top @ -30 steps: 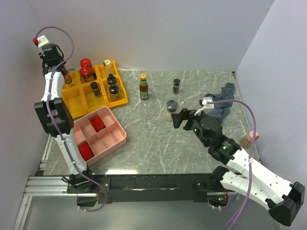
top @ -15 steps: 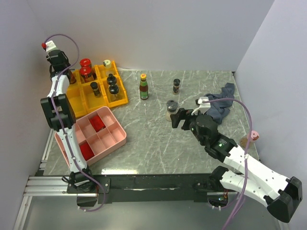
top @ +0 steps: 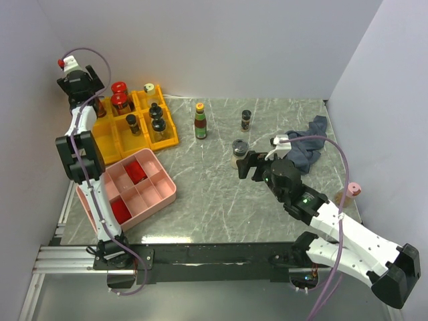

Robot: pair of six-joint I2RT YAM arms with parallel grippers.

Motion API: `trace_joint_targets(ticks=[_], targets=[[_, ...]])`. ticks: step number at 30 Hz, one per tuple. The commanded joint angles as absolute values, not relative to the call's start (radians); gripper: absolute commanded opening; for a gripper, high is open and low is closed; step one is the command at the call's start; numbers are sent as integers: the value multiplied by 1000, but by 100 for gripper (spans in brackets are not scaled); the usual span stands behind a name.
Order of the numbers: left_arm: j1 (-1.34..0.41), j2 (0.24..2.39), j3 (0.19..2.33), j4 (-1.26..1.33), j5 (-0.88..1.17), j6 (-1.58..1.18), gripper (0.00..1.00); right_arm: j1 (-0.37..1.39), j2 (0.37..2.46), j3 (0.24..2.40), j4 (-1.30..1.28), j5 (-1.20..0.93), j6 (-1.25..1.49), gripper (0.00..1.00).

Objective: Organize the condiment bottles
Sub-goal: Place the bottle in the storage box, then pick up the bottle from the center of the board.

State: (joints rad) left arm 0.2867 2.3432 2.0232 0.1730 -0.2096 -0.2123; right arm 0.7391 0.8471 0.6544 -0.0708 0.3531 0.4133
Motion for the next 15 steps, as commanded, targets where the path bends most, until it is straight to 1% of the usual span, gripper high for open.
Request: trace_joint_targets(ticks=[1,3,7,10,13,15], targets=[[290,2168,2014,193,-149,-255,97,735,816,690,-46,338,408,100],[287,2125,1987,183,-143,-264,100,735,815,693,-52,325,410,100],[275,1993,1947,124,-140,-305,99,733,818,701,-63,302,426,100],[267,1913,1927,31,-118,-368,100,735,837,718,-83,316,454,100],[262,1820,1864,-21,-65,-448,100,733,870,748,-126,348,489,100],[253,1767,1777,-14,-14,-488,100,735,896,787,-173,388,520,100]])
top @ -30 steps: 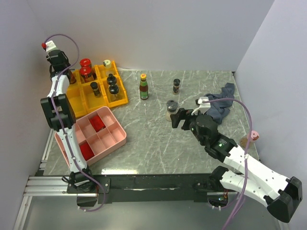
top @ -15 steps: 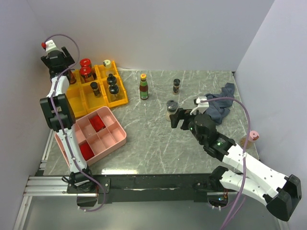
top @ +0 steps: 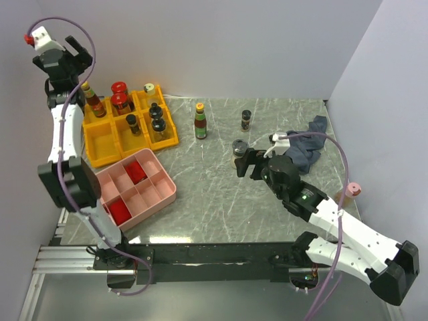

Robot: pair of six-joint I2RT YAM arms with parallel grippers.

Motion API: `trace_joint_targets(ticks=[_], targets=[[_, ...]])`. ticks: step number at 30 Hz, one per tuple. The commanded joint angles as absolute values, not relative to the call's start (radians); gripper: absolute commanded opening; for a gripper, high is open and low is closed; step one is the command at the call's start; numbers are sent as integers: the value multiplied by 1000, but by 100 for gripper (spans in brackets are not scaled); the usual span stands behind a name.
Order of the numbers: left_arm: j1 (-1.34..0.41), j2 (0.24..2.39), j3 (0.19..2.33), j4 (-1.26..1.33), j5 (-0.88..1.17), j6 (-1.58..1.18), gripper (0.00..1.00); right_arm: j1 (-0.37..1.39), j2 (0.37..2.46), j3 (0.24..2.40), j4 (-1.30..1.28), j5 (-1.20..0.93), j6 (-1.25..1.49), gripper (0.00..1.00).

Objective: Organize the condiment bottles
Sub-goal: Pick up the bottle from the center of the board.

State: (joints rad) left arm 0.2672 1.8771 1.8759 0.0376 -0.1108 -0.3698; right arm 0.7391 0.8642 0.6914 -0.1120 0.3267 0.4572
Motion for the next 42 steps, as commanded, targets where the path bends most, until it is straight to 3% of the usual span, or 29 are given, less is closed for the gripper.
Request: trace_joint_targets(ticks=[1,12,18,22,34,42], targets=[[242,1716,1743,-6,-14,-514,99,735,906,802,-192,403,532,100],[36,1484,1388,-17,163,-620,99,735,1089,998,-508,679,742,100],[-207,1439,1287,-87,95,-482,99,735,1121,1008,-482,615,729,100],[-345,1492,1353,-87,3,-388,100,735,1106,986,-448,558,677,100],[-432,1698,1506,-44,-130,-296,96,733,858,764,-201,417,497,100],[-482,1810,1560,-6,-193,-239,92,733,842,741,-166,413,472,100]])
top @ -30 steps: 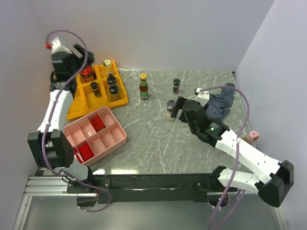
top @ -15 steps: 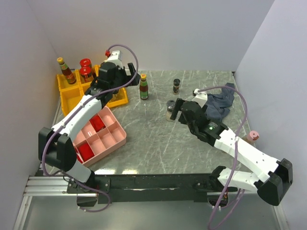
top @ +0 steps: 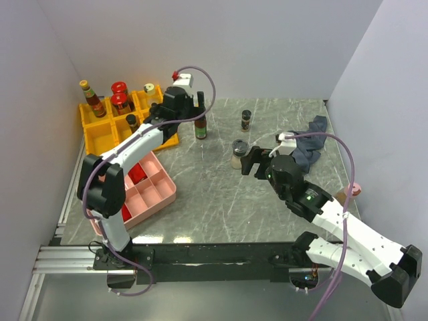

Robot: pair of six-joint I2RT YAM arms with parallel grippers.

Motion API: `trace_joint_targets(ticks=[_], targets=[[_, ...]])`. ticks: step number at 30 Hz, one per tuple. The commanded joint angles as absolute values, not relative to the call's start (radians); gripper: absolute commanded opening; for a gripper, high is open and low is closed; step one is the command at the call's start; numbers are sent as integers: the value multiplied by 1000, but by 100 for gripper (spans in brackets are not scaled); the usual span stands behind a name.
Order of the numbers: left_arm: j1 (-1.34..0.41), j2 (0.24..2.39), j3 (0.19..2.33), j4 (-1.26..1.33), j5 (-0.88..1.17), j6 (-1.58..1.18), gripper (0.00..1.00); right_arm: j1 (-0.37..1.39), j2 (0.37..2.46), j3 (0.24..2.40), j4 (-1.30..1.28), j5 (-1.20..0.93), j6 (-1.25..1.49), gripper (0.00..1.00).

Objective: Organize the condiment bottles
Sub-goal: Pick up the bottle from the center of the board.

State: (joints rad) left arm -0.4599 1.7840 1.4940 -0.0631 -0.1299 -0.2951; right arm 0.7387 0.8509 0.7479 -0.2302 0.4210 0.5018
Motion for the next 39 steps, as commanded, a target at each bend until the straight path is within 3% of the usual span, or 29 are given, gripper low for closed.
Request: trace_joint_targets(ticks=[1,17,28,39], targets=[[-491,1822,1578,-8,-212,-236,91,733,850,739,-169,410,474,100],[-508,2008,1700,63,-255,-187,72,735,854,730,-161,416,471,100],[-509,2019,1692,83,-264,-196,56,733,856,732,-156,414,469,100],[-511,1971,1678,63,-251,-213,1,735,851,733,-158,413,471,100]])
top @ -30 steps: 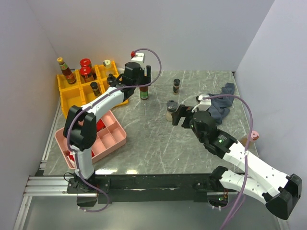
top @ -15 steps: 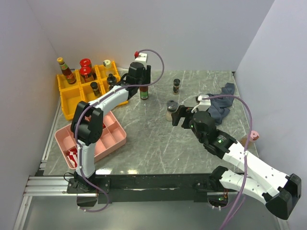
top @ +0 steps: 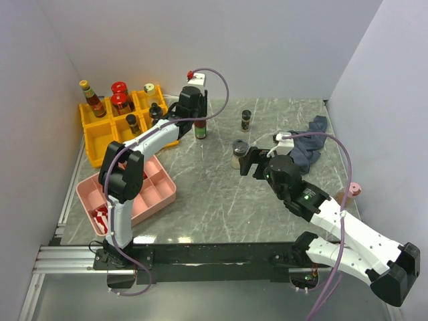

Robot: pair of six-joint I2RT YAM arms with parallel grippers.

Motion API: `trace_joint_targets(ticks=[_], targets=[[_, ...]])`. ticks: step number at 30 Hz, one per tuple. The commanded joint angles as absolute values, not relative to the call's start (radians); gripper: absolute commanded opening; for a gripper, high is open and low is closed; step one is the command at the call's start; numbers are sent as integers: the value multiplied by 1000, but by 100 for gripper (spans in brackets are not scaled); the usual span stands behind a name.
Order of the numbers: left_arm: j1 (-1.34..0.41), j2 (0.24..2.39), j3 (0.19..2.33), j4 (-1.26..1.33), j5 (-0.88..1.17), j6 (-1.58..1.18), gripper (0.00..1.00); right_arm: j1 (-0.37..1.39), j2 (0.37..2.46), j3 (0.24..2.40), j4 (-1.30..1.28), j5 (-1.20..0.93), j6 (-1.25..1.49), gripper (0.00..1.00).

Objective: Organize the condiment bottles
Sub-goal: Pick up the bottle from the center of the board, then place the bottle in the storage box.

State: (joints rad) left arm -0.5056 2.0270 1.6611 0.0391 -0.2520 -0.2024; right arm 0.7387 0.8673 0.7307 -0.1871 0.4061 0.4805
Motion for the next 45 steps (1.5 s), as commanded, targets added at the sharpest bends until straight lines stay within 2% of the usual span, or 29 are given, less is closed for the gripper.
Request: trace_joint_targets(ticks=[1,8,14,24,35,45], targets=[[-509,1965,1680,55,-256,-216,1,733,851,736,-158,413,471,100],[-508,1901,1761,3,-250,-233,1,735,850,739,-163,411,474,100],[-482,1852,1870,-103,-351,-164,1,735,827,736,-166,410,472,100],[-302,1704,1899,-152,-325,-158,1,735,801,730,-166,397,476,100],[-8,1686,1988,-210,-279,-150,1,733,799,724,-158,390,479,100],[182,1726,1905,-103,-235,-189,1,733,825,723,-152,391,480,100]])
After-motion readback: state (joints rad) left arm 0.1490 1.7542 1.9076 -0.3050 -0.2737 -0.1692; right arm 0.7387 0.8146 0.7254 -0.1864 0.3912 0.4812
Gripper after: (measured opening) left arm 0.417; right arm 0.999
